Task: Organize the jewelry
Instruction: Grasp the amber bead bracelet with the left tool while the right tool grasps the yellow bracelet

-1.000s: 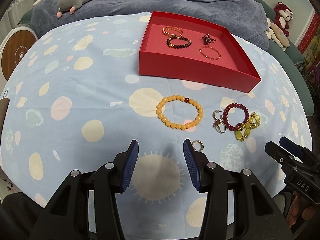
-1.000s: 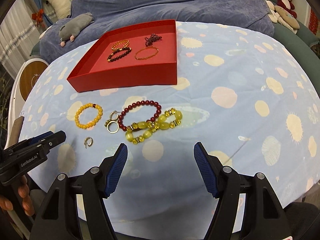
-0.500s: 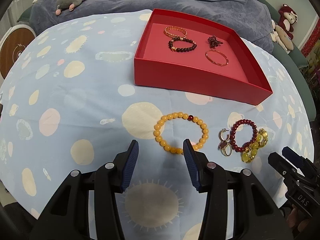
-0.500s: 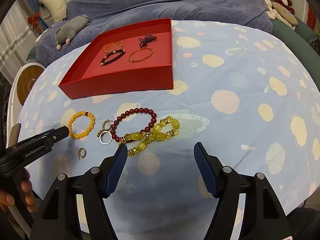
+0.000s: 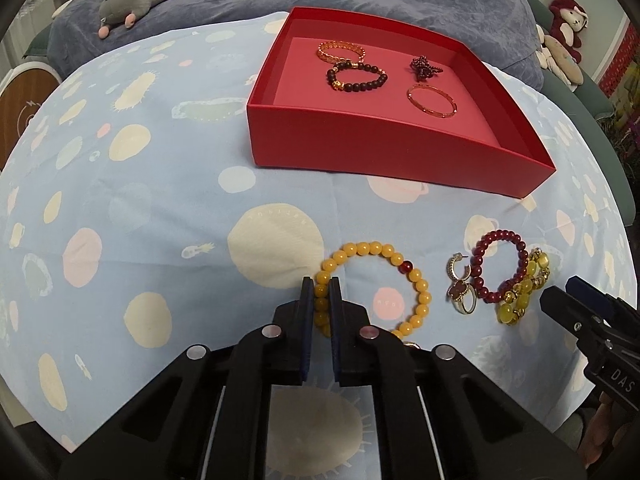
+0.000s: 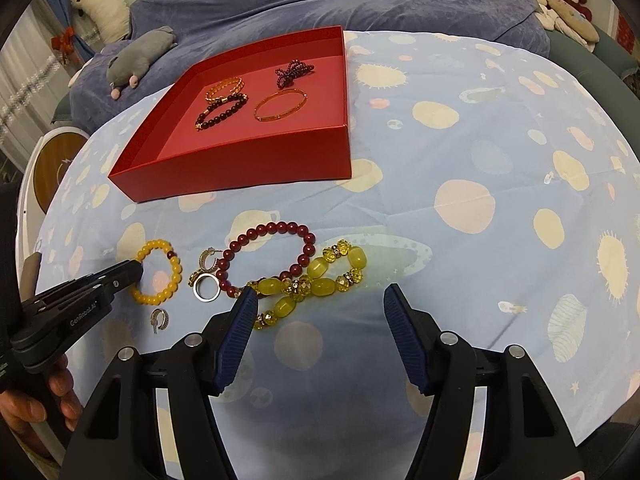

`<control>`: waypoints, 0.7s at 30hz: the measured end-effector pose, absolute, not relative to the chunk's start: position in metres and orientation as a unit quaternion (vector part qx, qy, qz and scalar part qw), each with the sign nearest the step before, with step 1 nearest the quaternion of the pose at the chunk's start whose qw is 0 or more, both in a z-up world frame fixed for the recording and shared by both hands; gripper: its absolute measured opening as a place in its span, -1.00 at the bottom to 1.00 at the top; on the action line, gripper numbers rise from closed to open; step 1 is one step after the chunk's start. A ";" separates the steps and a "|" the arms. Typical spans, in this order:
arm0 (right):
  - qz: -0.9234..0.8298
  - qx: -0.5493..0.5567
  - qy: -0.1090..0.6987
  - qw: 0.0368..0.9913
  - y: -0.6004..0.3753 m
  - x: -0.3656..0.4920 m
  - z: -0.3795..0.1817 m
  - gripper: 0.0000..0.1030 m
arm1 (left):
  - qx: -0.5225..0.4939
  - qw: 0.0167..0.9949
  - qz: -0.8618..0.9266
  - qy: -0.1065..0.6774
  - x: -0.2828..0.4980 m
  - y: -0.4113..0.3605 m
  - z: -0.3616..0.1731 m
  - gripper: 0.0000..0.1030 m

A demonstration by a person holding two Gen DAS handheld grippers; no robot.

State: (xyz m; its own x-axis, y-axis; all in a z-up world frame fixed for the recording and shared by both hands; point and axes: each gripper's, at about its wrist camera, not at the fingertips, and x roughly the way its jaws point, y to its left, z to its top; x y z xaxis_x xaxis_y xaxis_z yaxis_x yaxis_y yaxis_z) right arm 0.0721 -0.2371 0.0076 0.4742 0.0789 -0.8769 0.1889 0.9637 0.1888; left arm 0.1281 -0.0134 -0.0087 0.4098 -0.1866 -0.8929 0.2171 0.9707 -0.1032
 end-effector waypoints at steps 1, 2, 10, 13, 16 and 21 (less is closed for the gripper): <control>-0.034 0.134 0.513 0.847 -0.238 0.071 0.007 0.10 | 0.015 0.840 -0.120 0.530 0.126 -0.013 -0.009 -0.86; -0.035 0.138 0.513 0.846 -0.239 0.070 0.006 0.07 | 0.014 0.840 -0.119 0.530 0.124 -0.012 -0.009 -0.86; -0.042 0.147 0.514 0.844 -0.243 0.065 0.005 -0.04 | 0.008 0.837 -0.119 0.535 0.112 -0.008 -0.008 -0.85; -0.048 0.152 0.512 0.844 -0.246 0.066 0.006 -0.04 | 0.010 0.837 -0.119 0.534 0.108 -0.006 -0.008 -0.85; -0.056 0.159 0.509 0.844 -0.250 0.071 0.006 -0.04 | 0.011 0.837 -0.118 0.534 0.105 -0.006 -0.008 -0.85; -0.068 0.166 0.504 0.845 -0.253 0.085 0.005 -0.04 | 0.011 0.837 -0.117 0.534 0.106 -0.008 -0.008 -0.85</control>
